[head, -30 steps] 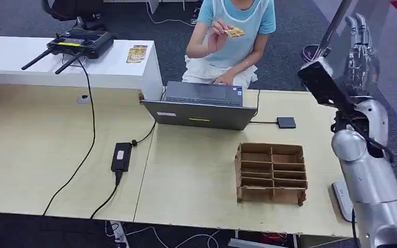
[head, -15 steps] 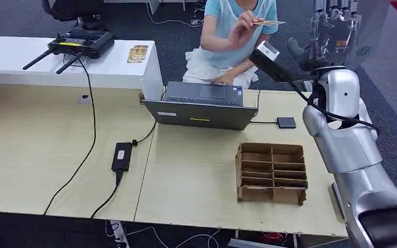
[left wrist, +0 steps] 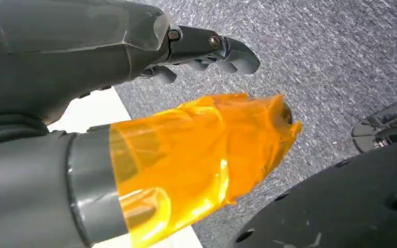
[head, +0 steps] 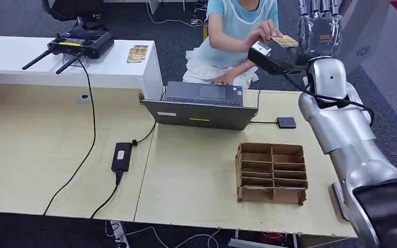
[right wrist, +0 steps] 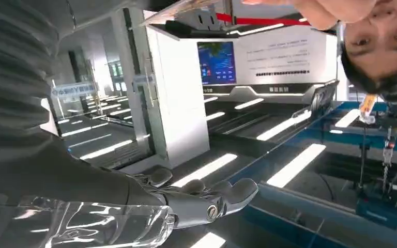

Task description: Pass the card to the sensor for recognition and then transmit it.

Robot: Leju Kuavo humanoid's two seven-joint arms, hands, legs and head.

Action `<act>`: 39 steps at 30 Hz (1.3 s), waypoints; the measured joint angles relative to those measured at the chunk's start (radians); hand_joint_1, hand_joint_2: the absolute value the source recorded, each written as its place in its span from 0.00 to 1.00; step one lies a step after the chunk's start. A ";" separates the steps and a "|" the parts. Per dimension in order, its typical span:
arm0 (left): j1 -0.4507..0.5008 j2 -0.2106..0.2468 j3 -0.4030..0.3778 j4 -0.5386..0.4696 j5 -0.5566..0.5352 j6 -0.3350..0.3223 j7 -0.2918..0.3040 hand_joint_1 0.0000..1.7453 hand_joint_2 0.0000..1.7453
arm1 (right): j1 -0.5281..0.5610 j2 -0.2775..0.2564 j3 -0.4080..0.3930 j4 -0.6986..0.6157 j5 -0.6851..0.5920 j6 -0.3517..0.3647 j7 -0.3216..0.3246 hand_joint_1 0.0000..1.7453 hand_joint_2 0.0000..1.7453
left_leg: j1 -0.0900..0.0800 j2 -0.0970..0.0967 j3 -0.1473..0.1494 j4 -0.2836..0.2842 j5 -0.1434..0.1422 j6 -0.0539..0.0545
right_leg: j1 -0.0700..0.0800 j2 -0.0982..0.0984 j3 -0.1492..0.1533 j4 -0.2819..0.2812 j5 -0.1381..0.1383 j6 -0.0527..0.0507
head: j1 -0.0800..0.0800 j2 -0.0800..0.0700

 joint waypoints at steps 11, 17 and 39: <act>-0.002 0.002 -0.014 0.000 0.006 -0.007 0.000 0.00 0.00 | -0.030 0.009 0.010 0.097 -0.002 0.004 0.002 0.00 1.00 | 0.000 0.000 0.000 0.000 0.000 0.000 | 0.000 0.000 0.000 0.000 0.000 0.000 | 0.000 0.000; -0.003 0.003 -0.014 0.000 0.008 -0.008 0.000 0.00 0.00 | -0.031 0.009 0.010 0.118 -0.004 0.004 0.000 1.00 1.00 | 0.000 0.000 0.000 0.000 0.000 0.000 | 0.000 0.000 0.000 0.000 0.000 0.000 | 0.000 0.000; -0.004 0.005 -0.023 0.000 0.010 -0.008 0.000 0.00 0.00 | -0.030 0.009 -0.002 0.135 -0.060 -0.016 -0.040 1.00 1.00 | 0.000 0.000 0.000 0.000 0.000 0.000 | 0.000 0.000 -0.001 0.000 0.000 0.000 | 0.000 0.000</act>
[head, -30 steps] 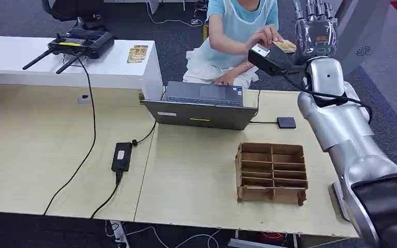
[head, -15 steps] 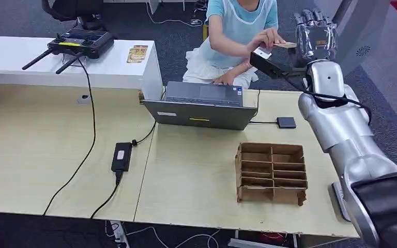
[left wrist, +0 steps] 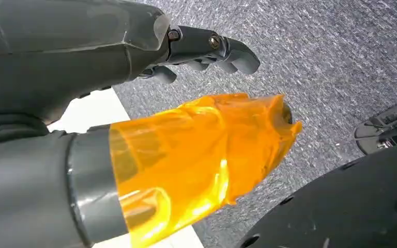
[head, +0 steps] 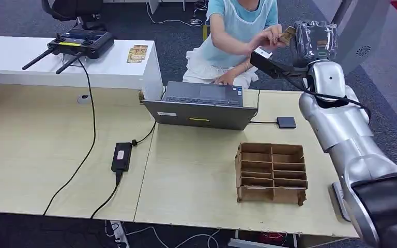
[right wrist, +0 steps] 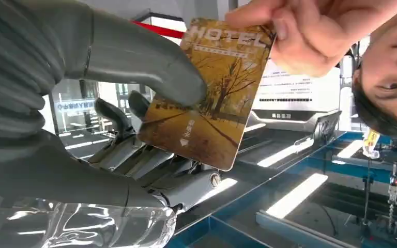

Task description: Pass the card to the sensor for recognition and then transmit it.

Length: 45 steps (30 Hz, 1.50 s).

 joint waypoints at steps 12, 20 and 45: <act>0.000 0.000 -0.001 0.000 0.009 0.001 0.000 0.00 0.00 | 0.024 0.000 -0.070 -0.017 -0.170 -0.022 -0.059 1.00 1.00 | 0.000 0.000 0.000 0.000 0.000 0.000 | 0.000 0.000 0.000 0.000 0.000 0.000 | 0.000 0.000; 0.000 0.000 -0.001 0.000 0.016 0.002 0.000 0.00 0.00 | 0.043 0.001 -0.123 -0.039 -0.218 -0.020 -0.073 1.00 1.00 | 0.000 0.000 0.000 0.000 0.000 0.000 | 0.000 0.000 0.000 0.000 0.000 0.000 | 0.000 0.000; 0.014 -0.028 0.001 0.000 0.138 0.044 0.000 0.00 0.00 | 0.157 -0.251 -0.570 -0.135 -1.339 0.738 -0.146 1.00 1.00 | -0.001 -0.003 -0.003 0.002 -0.001 0.001 | -0.001 -0.002 -0.002 -0.001 0.001 0.001 | 0.000 0.000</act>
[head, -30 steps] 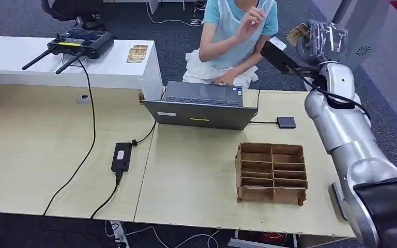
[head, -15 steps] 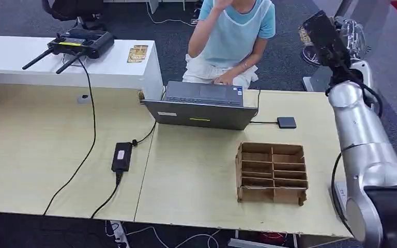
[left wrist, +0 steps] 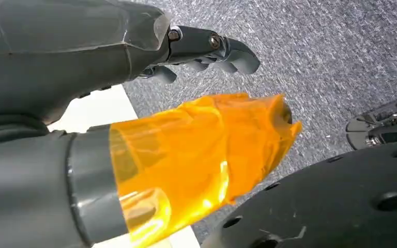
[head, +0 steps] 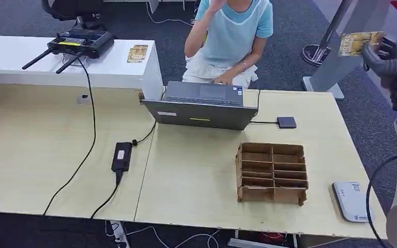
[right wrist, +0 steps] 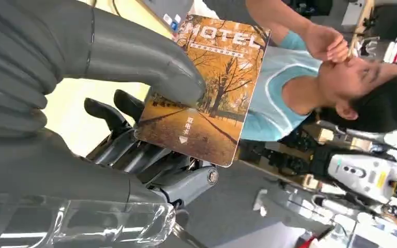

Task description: Pass the card to the sensor for recognition and then transmit it.

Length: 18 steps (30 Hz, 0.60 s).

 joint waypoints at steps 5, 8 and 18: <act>0.001 -0.003 0.000 0.000 0.023 0.003 -0.002 0.00 0.00 | 0.107 -0.085 -0.004 -0.027 -0.193 0.092 0.005 1.00 1.00 | 0.000 -0.001 -0.001 0.000 0.000 0.000 | 0.000 -0.001 0.000 0.000 0.000 0.000 | 0.000 0.000; 0.002 -0.006 0.000 0.000 0.035 0.007 -0.007 0.00 0.00 | 0.193 -0.147 -0.004 -0.063 -0.308 0.139 0.019 1.00 1.00 | 0.000 -0.001 -0.002 0.000 0.000 0.000 | 0.000 -0.002 -0.001 0.000 0.000 0.000 | 0.000 0.000; 0.003 -0.008 0.000 0.000 0.064 0.010 -0.014 0.00 0.00 | 0.447 -0.334 -0.004 -0.163 -0.481 0.185 0.056 1.00 1.00 | 0.000 -0.001 -0.005 0.000 0.000 0.000 | 0.000 -0.002 -0.003 0.000 0.000 0.000 | 0.000 0.000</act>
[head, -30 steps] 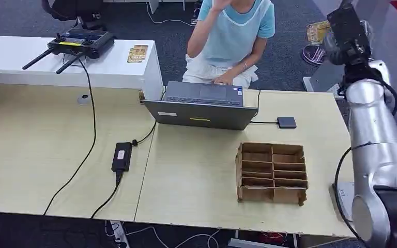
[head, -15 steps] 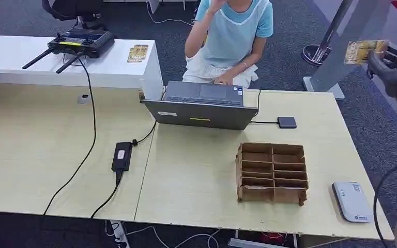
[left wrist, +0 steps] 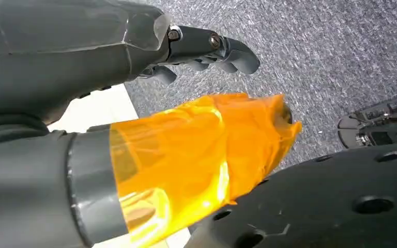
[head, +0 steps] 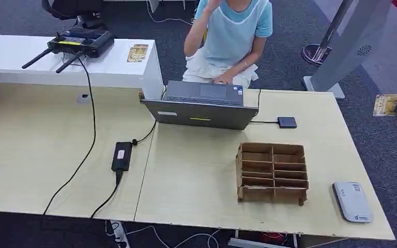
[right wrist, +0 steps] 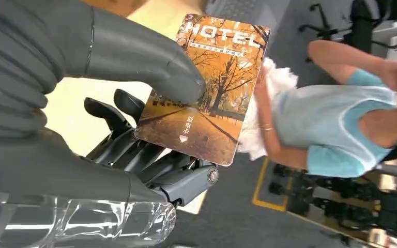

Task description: Pass the card to the sensor for recognition and then transmit it.

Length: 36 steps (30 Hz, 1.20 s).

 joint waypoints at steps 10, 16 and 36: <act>0.000 -0.002 0.000 0.008 0.013 0.002 -0.008 0.00 0.00 | 0.137 -0.055 0.000 -0.038 0.023 -0.012 0.000 1.00 1.00 | 0.000 0.000 0.000 0.000 0.000 0.000 | 0.000 0.000 0.000 0.000 0.000 0.000 | 0.000 0.000; 0.000 -0.002 0.000 0.008 0.016 0.002 -0.009 0.00 0.00 | 0.189 -0.084 0.003 -0.051 0.044 -0.012 0.008 1.00 1.00 | 0.000 0.001 0.000 0.000 0.000 0.000 | 0.000 0.000 0.000 0.000 0.000 0.000 | 0.000 0.000; -0.001 -0.002 -0.022 0.008 0.028 -0.001 -0.011 0.00 0.00 | 0.322 -0.064 0.005 -0.003 0.127 -0.035 -0.042 1.00 1.00 | 0.000 0.001 0.000 0.000 0.000 0.000 | 0.000 0.002 -0.001 0.000 0.000 0.000 | 0.000 0.000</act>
